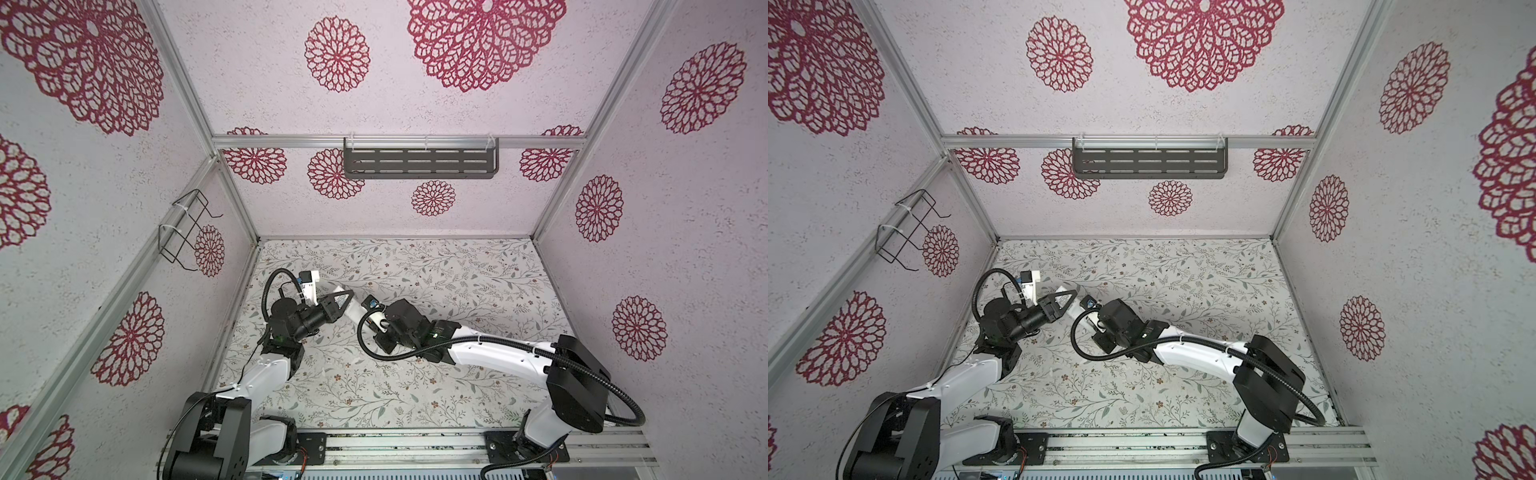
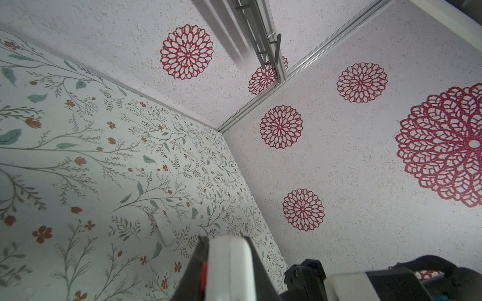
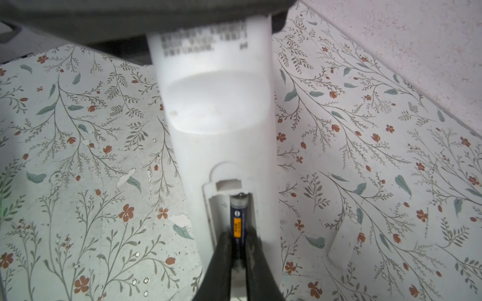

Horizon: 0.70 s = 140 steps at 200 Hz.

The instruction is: Load the batteries into the remote control

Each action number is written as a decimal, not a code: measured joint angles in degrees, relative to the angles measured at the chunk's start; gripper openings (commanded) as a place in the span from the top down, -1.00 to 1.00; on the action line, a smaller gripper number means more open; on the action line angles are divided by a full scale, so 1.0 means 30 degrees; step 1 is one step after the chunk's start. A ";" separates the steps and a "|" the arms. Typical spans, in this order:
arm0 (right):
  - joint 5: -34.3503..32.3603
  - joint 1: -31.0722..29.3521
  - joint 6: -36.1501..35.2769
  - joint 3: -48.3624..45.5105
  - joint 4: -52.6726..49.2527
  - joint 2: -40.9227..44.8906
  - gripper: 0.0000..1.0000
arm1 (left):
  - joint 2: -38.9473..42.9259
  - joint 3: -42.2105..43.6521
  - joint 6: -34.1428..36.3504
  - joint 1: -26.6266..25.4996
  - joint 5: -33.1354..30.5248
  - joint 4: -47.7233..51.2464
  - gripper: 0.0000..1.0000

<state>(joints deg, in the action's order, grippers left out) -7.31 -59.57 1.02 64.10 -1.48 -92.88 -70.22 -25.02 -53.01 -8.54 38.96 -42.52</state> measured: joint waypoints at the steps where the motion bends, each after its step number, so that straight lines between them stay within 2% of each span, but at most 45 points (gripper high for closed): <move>1: 0.0000 0.0000 0.0000 0.0000 0.0000 0.0000 0.67 | 0.0000 0.0000 0.0000 0.0000 -0.0007 -0.0007 1.00; 140: -0.0204 -0.0233 -0.0510 0.0022 -0.0896 0.0437 0.52 | 0.0000 0.0000 -0.0262 0.0029 0.0576 0.0117 1.00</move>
<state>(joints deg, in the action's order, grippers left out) -7.92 -60.27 -0.51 64.16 -4.16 -91.57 -70.22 -25.02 -53.80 -8.45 40.69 -42.17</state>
